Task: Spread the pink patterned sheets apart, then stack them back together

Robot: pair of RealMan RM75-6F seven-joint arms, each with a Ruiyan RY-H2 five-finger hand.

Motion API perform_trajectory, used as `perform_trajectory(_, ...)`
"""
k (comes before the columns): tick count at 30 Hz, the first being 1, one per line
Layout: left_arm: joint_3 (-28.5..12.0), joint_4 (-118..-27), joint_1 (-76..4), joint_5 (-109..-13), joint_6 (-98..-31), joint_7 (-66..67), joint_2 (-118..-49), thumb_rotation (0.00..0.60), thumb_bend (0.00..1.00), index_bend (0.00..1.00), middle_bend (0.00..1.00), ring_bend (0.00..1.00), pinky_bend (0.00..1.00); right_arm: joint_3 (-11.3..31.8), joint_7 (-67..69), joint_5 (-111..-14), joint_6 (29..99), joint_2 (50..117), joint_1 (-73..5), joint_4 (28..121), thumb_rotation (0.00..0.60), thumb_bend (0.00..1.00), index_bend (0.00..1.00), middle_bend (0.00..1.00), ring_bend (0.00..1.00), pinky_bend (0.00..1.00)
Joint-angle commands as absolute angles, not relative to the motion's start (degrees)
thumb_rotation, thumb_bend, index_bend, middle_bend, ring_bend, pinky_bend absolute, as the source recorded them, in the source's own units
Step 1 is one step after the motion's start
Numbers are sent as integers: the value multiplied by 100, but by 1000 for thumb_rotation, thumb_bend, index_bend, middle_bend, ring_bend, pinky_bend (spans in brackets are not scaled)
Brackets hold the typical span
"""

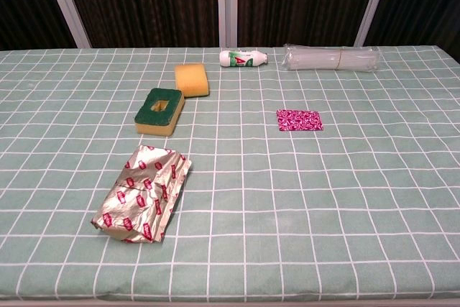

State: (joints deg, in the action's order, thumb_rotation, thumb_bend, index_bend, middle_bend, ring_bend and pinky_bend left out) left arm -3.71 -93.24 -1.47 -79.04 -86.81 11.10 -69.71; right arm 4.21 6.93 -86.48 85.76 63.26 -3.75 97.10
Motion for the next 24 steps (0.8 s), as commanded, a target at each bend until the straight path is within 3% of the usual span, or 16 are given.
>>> perform_trajectory(1,-374,-9322,-149,-7903,-8680,1105,-6969,600,118,268,195,153,168,424,691,-8638,8571,6322,-376,9718,567,181,175,139,0,0)
perform_trajectory(18,-357,-9341,-121,-7928,-8714,1091,-6945,600,118,268,195,153,168,422,602,-8591,8277,6279,-525,9762,565,191,155,140,0,0)
perform_trajectory(24,-336,-9341,-121,-7949,-8701,1096,-6956,600,118,268,195,153,168,577,-64,-8300,7500,6505,-1049,9881,565,306,155,139,0,0)
